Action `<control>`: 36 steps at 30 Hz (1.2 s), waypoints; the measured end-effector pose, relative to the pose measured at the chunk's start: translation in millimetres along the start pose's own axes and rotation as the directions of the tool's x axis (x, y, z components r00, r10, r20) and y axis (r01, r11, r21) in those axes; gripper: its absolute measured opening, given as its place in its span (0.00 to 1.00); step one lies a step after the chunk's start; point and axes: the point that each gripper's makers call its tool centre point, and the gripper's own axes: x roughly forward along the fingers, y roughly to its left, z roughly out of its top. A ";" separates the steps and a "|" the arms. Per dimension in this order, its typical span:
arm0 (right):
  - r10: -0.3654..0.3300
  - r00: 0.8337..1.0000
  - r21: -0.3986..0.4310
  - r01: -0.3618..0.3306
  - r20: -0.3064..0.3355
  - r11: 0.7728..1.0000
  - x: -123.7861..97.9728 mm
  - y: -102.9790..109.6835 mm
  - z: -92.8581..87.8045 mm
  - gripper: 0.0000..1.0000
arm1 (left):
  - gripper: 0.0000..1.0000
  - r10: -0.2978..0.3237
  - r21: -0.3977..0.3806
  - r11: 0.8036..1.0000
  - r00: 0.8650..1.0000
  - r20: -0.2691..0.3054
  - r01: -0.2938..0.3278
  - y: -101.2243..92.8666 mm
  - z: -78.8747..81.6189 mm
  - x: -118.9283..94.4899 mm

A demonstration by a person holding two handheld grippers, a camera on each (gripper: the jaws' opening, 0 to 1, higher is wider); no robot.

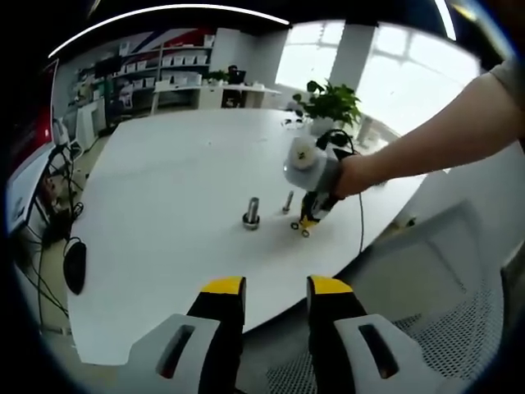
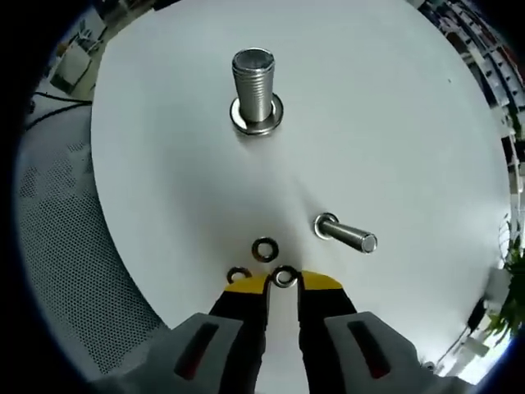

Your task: Place the washer onto the threaded stud by aligning its center hole with the stud, sliding it down to the base, and recovering from edge contact or off-axis alignment until the washer reaches the visible bottom stop.

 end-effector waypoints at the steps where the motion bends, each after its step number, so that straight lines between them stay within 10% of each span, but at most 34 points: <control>1: 0.003 1.000 0.008 -0.003 0.000 1.000 0.8 -0.9 0.2 0.15 | 0.27 -0.001 0.000 1.000 1.000 -0.001 0.001 -0.2 -0.1 -0.1; 36: -0.016 0.998 0.122 0.008 0.065 0.992 0.7 0.7 0.1 0.15 | 0.25 -0.026 -0.004 1.000 1.000 0.009 0.026 -3.6 1.5 0.4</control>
